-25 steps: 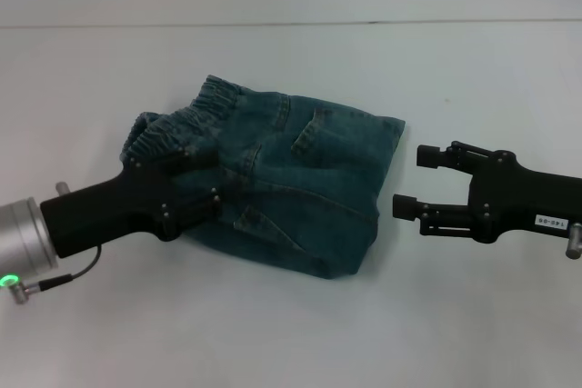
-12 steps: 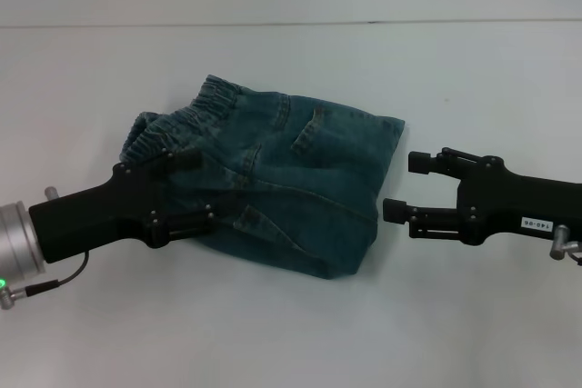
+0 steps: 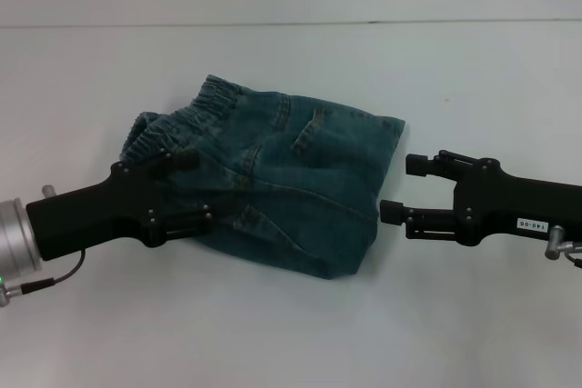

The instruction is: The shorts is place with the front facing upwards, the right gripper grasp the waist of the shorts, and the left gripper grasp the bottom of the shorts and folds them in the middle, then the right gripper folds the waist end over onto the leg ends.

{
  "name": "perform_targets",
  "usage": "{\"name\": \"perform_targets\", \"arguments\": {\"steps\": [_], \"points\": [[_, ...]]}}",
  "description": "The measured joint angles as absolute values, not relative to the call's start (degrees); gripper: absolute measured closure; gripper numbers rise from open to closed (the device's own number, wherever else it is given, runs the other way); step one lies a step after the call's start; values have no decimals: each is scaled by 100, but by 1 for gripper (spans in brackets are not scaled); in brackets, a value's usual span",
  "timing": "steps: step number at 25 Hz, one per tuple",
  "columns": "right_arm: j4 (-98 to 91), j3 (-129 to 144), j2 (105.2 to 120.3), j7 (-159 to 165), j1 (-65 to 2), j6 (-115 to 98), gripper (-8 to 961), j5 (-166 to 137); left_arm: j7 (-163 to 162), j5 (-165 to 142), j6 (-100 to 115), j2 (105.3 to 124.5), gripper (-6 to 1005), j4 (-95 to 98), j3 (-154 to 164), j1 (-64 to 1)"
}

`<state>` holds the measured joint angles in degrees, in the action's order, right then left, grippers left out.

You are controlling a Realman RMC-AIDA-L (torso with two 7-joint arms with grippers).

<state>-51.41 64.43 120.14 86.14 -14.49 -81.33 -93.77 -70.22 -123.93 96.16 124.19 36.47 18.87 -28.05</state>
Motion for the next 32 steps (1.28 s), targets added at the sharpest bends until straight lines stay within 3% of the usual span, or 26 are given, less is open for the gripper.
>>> {"name": "perform_targets", "arguments": {"steps": [32], "points": [[-5135,6465,12010,8719,-1492,-8129,3,-9336,-6954,-12350,9586,12444,75,3462,1890,-2759]]}}
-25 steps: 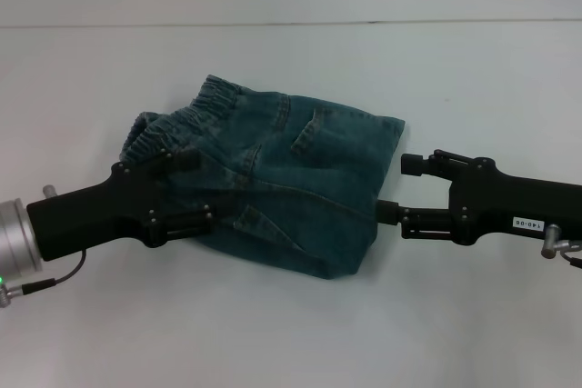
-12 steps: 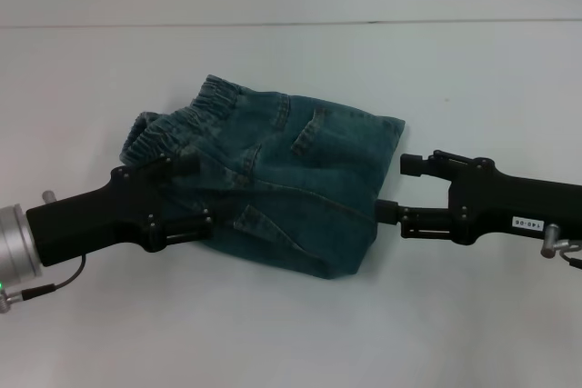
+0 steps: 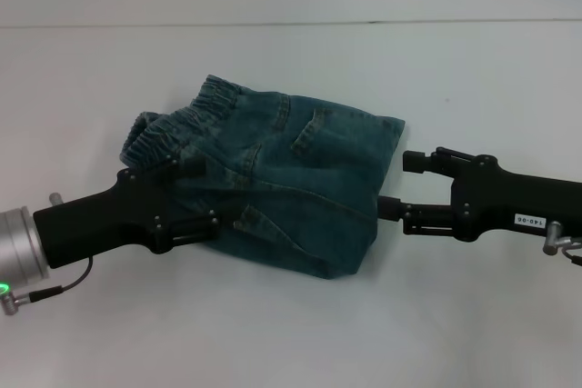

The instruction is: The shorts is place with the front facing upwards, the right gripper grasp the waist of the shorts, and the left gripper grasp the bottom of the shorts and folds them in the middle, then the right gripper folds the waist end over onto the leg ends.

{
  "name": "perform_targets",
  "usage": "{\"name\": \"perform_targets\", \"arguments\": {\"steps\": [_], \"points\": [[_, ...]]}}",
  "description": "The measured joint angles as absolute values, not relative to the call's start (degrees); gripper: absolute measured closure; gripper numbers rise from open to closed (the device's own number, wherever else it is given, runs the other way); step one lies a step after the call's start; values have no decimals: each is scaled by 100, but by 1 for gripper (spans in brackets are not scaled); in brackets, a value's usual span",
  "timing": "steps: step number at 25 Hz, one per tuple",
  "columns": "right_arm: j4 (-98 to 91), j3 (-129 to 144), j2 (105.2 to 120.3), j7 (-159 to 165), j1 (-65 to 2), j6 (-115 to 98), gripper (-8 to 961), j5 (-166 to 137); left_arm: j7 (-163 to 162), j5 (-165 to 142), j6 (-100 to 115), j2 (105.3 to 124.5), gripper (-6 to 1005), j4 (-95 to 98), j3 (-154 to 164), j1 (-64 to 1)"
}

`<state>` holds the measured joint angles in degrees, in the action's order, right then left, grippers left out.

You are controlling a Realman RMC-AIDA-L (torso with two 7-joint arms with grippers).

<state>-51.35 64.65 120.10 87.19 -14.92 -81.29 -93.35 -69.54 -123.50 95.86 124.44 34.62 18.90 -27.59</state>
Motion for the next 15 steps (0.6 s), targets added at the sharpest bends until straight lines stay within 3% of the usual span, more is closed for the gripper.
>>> {"name": "perform_targets", "arguments": {"steps": [15], "points": [[-5065,6484,12015,8650,-1475,-8129,3,-9325,-6877,-12378,9663,12448,79,3365,1975,-2761]]}}
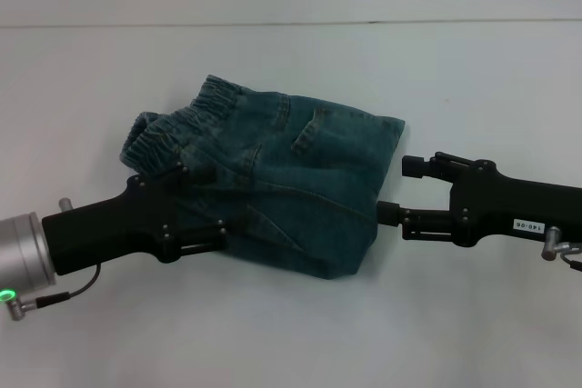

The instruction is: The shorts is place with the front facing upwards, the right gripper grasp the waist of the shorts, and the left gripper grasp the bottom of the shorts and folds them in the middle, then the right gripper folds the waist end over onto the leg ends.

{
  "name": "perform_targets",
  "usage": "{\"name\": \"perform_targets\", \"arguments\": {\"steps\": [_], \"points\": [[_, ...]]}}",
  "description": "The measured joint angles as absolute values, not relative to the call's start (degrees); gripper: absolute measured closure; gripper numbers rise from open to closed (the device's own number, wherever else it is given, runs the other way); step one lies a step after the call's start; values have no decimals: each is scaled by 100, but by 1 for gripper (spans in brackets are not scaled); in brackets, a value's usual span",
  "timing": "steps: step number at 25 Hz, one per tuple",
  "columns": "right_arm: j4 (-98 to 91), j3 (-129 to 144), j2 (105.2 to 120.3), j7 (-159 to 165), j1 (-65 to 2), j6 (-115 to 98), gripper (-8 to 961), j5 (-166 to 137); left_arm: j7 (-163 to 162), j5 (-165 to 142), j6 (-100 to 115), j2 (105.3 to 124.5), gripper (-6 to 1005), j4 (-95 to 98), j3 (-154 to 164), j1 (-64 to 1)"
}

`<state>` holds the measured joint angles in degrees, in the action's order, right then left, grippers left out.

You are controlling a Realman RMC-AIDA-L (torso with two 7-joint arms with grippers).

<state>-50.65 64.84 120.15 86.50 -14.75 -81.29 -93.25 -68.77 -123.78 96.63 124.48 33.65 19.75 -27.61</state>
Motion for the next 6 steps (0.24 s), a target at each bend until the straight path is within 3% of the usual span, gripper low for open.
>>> {"name": "perform_targets", "arguments": {"steps": [6], "points": [[-5062,6501,12010,8663,-1448,-8155,3,-9326,-6878,-12385,9670,12445,79,3367,1978,-2725]]}}
